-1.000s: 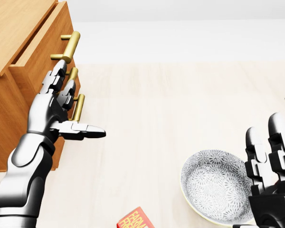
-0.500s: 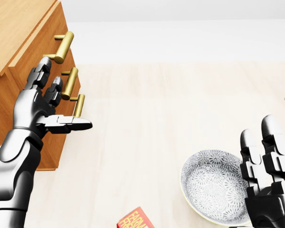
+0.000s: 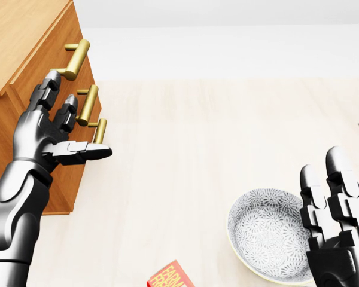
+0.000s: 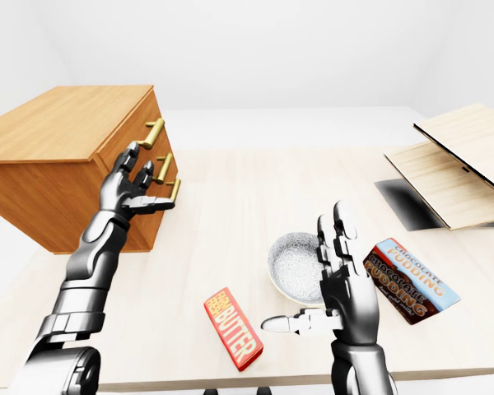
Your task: Close the top drawer of the cabinet and put the bowl on top of it.
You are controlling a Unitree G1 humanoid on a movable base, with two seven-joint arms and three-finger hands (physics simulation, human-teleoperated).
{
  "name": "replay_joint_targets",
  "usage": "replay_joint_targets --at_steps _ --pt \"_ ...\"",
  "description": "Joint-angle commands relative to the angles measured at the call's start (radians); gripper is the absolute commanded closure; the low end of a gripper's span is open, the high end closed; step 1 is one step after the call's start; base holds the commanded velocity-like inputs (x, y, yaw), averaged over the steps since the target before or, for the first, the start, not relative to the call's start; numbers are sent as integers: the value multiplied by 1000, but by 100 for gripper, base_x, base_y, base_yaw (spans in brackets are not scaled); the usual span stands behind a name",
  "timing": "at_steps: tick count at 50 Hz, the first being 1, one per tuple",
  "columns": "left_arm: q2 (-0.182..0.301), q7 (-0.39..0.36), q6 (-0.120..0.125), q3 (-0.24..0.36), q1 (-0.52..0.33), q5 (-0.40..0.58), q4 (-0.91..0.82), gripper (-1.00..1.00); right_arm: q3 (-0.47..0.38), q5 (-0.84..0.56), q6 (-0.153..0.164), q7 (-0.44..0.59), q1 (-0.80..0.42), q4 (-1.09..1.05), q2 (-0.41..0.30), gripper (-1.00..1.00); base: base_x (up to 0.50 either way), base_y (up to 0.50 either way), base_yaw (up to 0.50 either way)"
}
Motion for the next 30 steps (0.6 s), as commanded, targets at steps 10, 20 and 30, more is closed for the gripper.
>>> replay_joint_targets --at_steps 10,20,30 --pt "79 76 0 128 -16 -86 59 -100 9 -6 0 -1 4 4 -2 -100 0 0 0" --pt "107 201 0 151 -28 -207 125 -100 10 -3 0 0 2 6 -7 -100 0 0 0" --pt "91 322 0 159 37 -308 -41 -100 11 -4 0 2 1 8 -7 -100 0 0 0"
